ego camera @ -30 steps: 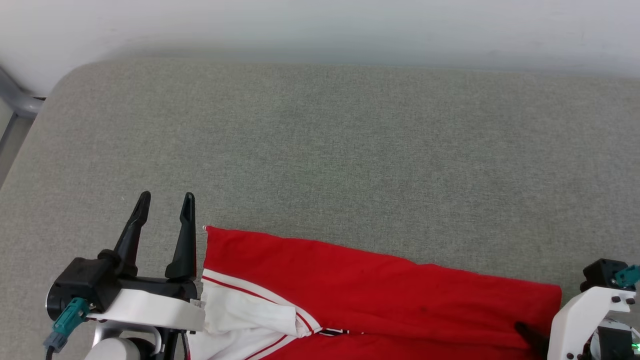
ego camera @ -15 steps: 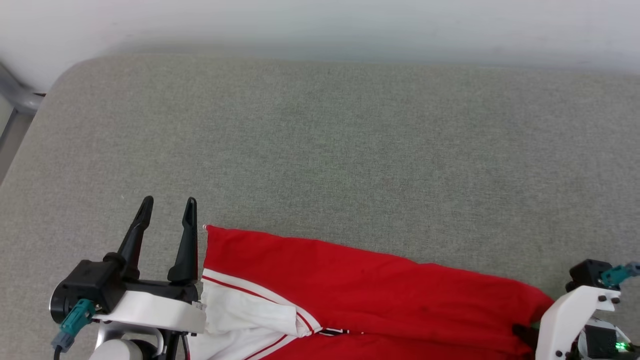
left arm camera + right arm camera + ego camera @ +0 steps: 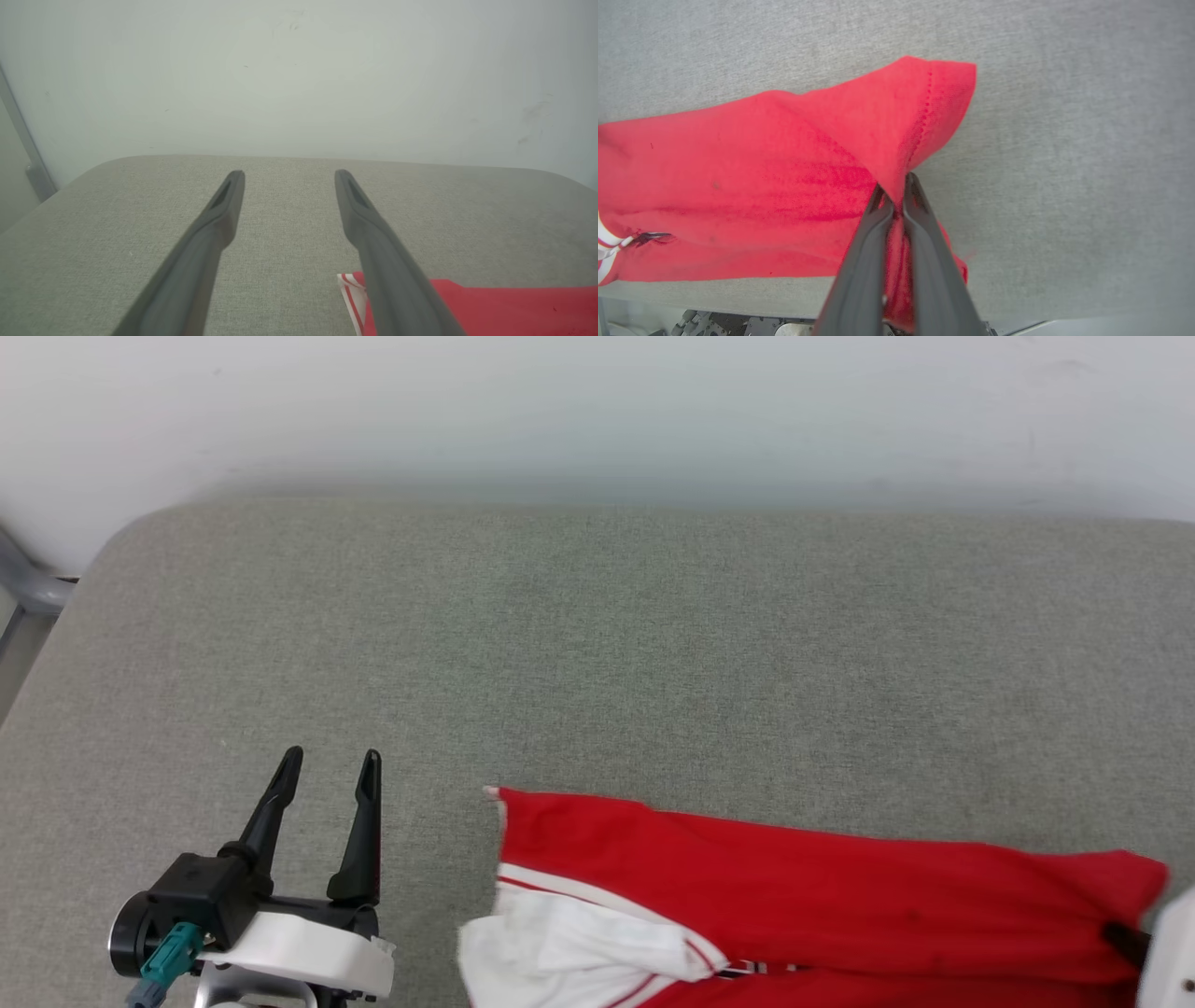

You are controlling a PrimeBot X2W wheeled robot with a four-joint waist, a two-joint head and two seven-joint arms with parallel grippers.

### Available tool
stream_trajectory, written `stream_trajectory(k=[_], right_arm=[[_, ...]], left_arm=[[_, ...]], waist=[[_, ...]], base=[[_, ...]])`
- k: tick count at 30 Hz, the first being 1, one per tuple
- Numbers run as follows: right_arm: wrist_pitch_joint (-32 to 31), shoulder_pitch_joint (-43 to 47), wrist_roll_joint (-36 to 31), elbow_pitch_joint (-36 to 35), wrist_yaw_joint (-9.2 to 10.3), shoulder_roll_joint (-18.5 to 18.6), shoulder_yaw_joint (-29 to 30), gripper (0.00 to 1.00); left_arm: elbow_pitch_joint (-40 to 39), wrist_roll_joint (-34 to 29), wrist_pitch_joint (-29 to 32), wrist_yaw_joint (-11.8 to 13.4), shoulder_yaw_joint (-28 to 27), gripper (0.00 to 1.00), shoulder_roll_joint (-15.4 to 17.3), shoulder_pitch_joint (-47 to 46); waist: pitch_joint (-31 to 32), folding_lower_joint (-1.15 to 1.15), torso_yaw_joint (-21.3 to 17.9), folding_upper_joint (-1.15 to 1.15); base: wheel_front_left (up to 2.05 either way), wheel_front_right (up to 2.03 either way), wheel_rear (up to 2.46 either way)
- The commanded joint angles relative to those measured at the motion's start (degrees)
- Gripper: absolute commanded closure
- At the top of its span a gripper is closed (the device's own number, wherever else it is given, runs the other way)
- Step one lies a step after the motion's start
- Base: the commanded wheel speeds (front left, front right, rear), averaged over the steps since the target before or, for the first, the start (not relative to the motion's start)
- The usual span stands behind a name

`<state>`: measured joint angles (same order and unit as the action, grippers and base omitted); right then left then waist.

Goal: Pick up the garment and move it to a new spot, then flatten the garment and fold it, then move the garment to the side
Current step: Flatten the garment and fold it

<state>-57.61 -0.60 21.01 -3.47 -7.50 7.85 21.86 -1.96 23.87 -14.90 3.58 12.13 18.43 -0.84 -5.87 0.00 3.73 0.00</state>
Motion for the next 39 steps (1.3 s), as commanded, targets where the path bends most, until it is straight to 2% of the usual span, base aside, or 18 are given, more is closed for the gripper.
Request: stream_trajectory(k=[1,6,9,13,16,20,27,37,39], right_arm=[[-0.43,0.5,-0.46,-0.59,0.02,0.53,1.52,1.0],[-2.65,-0.43,1.25,-1.02,0.02,-0.93,5.51,1.0],[-5.1,-0.38,4.0,-1.12,0.02,-2.1,5.35,1.0],[-9.42,-0.62,10.84,-0.35,0.02,-4.37,5.6,1.0],[-12.99,-0.89,18.95,1.59,0.02,-4.95,5.21,1.0],[-13.64,-1.14,31.16,6.1,0.02,-5.04,1.74,1.0],[-10.19,-2.74,45.35,10.23,0.02,-5.02,-8.18,1.0],[-2.61,-8.62,51.57,12.94,0.01,-5.01,-24.86,1.0],[-1.65,-9.54,52.57,13.28,0.01,-5.01,-26.52,1.0]], left_arm=[[0.13,-0.02,-0.36,0.05,0.01,0.0,-0.13,0.52],[0.45,0.17,-0.28,0.34,0.21,0.0,0.03,1.01],[0.6,0.33,0.07,-0.01,0.71,0.0,-0.04,0.96],[0.68,0.38,0.33,0.3,1.0,0.0,-0.03,0.98],[0.54,0.43,0.48,0.45,1.11,0.0,0.15,1.07],[0.14,0.38,0.73,0.4,1.33,0.0,0.29,0.39],[0.4,0.52,0.88,-0.08,2.23,0.0,-0.25,-1.26],[1.97,0.83,0.5,-0.92,2.72,0.0,-0.59,-3.62],[1.96,0.9,0.45,-1.02,2.65,0.0,-0.56,-3.77]], waist=[[0.18,0.0,-0.02,0.0],[0.83,0.0,-0.45,0.0],[1.38,0.0,-0.42,0.0],[2.14,0.0,-0.37,0.0],[2.42,0.0,-0.19,0.0],[2.12,0.0,0.46,0.0],[0.88,0.0,2.82,0.0],[-1.19,0.0,6.22,0.0],[-1.63,0.0,6.47,0.0]], base=[[0.0,0.0,0.0],[0.0,0.0,0.0],[0.0,0.0,0.0],[0.0,0.0,0.0],[0.0,0.0,0.0],[0.0,0.0,0.0],[0.0,0.0,0.0],[0.0,0.0,0.0],[0.0,0.0,0.0]])
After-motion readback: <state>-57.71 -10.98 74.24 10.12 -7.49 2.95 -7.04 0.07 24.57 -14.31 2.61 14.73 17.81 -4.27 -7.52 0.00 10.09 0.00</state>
